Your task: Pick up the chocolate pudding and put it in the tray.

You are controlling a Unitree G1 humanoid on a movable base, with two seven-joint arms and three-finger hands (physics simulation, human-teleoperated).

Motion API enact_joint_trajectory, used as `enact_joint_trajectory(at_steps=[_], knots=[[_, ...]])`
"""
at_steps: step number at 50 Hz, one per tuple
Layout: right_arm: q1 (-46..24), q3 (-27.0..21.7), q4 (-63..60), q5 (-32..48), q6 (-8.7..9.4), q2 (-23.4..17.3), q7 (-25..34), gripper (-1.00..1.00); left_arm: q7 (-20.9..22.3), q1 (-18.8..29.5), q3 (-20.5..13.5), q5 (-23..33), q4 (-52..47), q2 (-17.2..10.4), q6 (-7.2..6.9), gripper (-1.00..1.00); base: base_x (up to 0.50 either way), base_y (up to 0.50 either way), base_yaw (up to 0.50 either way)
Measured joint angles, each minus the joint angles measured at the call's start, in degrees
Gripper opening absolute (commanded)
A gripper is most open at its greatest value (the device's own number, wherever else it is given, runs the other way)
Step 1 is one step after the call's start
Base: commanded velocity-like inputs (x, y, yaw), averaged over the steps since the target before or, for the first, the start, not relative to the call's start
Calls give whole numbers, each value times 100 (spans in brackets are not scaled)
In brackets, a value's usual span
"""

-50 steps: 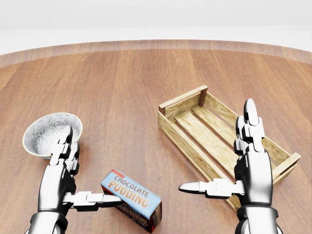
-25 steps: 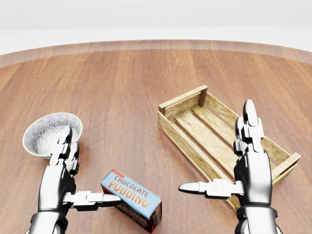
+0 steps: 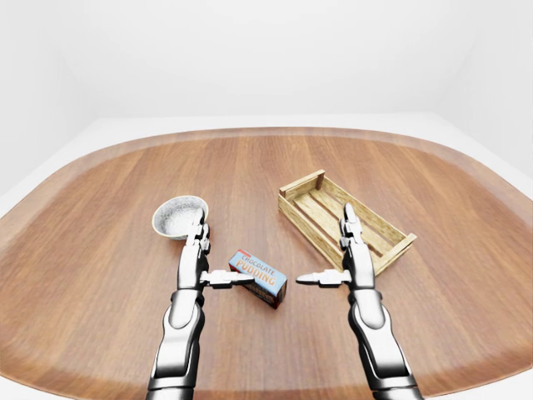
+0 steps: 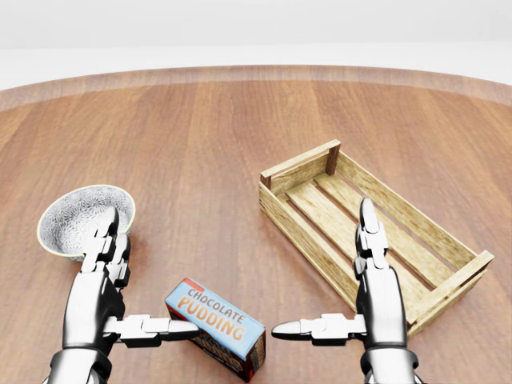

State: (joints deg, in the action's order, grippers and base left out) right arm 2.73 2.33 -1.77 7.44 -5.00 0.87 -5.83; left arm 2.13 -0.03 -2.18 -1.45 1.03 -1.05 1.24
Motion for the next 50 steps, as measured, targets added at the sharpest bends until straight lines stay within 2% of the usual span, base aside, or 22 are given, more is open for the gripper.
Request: enact_joint_trajectory(at_steps=[25,50], knots=[[-555,171,2087,309,0,120,-227,100,11,2,-2,10,29,-2,27,100,0,0,0],[-804,363,3134,749,0,281,-508,100,10,15,-3,13,41,-3,22,100,0,0,0]])
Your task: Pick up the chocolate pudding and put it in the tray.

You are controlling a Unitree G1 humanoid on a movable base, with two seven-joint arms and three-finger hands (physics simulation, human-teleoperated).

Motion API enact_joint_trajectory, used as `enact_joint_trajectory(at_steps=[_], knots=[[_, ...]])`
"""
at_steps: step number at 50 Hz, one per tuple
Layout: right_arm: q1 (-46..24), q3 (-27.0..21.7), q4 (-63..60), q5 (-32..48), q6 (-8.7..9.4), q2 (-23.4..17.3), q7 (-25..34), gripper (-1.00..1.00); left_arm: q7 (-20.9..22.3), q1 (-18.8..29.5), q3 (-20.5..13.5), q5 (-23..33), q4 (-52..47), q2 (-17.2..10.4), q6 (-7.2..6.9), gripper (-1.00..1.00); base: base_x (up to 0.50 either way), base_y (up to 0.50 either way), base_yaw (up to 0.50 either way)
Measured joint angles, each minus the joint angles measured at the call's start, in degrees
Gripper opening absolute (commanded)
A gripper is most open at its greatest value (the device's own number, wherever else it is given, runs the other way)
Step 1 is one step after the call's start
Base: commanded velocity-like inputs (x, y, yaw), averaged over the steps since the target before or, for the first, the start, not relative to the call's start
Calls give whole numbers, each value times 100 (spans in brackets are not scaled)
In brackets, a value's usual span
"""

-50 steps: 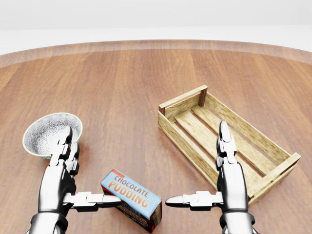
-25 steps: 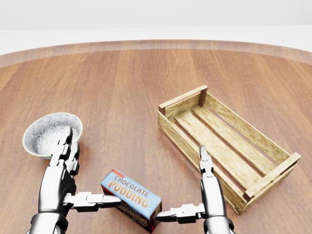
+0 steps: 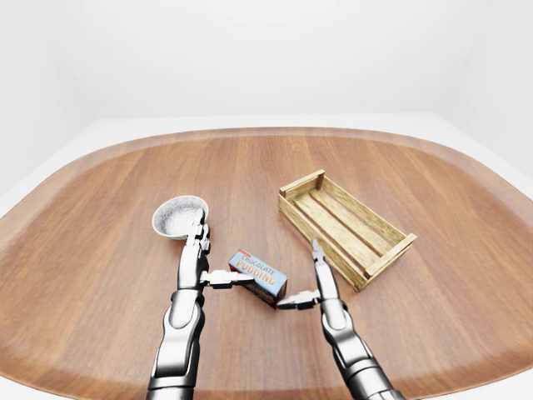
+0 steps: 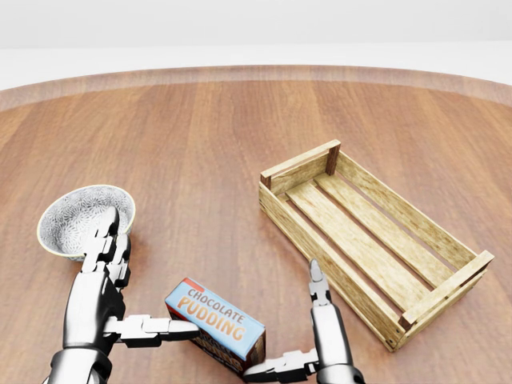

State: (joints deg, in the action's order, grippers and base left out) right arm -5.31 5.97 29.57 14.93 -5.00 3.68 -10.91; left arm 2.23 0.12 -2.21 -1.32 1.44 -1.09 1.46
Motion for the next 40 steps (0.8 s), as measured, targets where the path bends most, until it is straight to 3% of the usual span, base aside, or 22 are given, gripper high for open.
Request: enact_joint_trajectory(at_steps=[40], knots=[[-451,200,1115,566,0,268,-416,100,0,2,0,1,-1,0,-2,100,0,0,0]])
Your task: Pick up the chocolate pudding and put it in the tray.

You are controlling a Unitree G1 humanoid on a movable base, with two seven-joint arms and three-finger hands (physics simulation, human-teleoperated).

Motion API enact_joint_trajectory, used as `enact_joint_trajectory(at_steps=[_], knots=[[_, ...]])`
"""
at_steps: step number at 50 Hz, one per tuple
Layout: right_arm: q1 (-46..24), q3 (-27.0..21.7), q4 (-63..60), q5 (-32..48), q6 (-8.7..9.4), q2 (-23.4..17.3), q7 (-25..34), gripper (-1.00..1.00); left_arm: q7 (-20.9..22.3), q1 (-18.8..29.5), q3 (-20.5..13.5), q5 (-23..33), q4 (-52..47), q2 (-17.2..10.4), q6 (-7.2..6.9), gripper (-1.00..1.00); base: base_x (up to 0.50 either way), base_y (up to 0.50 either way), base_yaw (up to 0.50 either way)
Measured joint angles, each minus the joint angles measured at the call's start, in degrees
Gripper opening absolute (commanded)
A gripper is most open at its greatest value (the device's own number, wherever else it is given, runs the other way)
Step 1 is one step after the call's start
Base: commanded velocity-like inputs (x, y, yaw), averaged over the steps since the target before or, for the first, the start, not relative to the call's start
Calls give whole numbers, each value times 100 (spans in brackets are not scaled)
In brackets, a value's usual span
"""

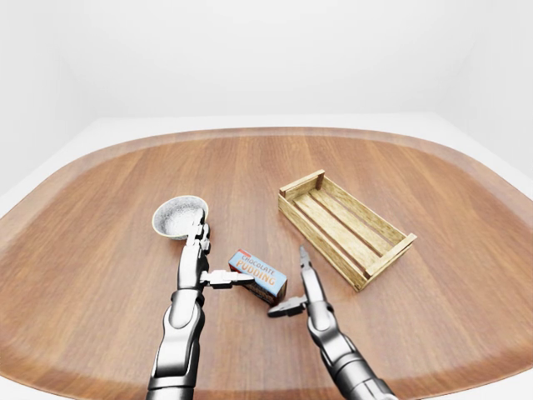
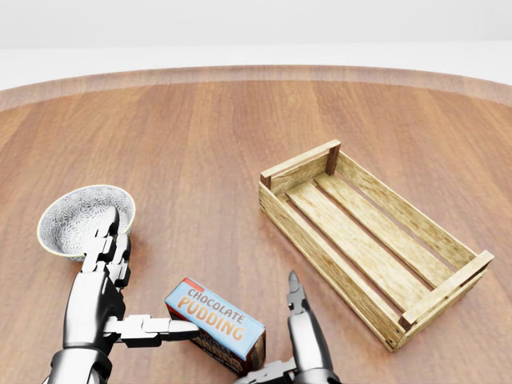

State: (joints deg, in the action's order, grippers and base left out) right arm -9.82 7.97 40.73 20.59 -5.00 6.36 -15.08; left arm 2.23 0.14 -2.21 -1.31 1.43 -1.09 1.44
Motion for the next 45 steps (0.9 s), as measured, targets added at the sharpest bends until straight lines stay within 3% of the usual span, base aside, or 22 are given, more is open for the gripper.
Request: enact_joint_trajectory(at_steps=[31,32,33,34,45], knots=[[-330,48,843,470,0,138,-360,100,0,0,0,-1,0,0,0,100,0,0,0],[-328,52,837,477,0,141,-359,87,0,0,0,-1,0,0,0,100,0,0,0],[-324,54,828,485,0,143,-362,-50,0,0,0,-1,0,0,0,100,0,0,0],[-317,57,815,490,0,145,-363,-100,0,0,0,-1,0,0,0,100,0,0,0],[-299,97,851,517,0,165,-371,-100,0,0,0,0,0,0,1,100,0,0,0]])
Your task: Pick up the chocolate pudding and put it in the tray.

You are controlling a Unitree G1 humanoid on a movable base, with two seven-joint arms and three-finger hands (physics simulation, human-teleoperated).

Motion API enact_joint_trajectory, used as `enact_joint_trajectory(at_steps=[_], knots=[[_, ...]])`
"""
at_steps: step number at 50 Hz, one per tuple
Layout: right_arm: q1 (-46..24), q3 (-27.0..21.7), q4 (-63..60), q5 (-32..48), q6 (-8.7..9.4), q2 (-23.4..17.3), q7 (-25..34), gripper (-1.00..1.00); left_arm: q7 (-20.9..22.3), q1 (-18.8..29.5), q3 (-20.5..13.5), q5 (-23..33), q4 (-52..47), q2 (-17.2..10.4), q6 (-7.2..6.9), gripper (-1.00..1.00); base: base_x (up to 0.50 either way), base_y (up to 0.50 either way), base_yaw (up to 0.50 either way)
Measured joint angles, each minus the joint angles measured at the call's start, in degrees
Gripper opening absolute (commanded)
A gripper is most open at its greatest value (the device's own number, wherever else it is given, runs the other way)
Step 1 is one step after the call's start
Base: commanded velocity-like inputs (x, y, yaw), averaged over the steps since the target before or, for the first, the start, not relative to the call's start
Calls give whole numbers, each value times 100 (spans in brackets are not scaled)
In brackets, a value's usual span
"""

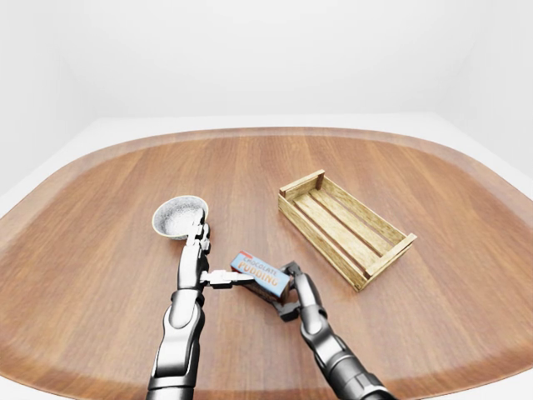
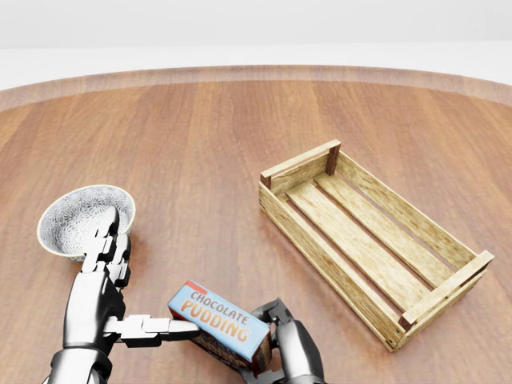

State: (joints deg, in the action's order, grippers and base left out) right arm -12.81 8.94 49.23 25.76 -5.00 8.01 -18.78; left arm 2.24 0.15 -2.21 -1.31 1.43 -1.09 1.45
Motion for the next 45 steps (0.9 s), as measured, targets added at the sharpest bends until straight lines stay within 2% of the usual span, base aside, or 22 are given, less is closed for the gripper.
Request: enact_joint_trajectory(at_steps=[23,45], knots=[[-85,-89,221,261,0,13,-160,-100,0,-1,-1,0,-1,0,-1,100,0,0,0],[389,131,-432,339,2,1,-112,-100,0,0,0,0,0,0,0,100,0,0,0]])
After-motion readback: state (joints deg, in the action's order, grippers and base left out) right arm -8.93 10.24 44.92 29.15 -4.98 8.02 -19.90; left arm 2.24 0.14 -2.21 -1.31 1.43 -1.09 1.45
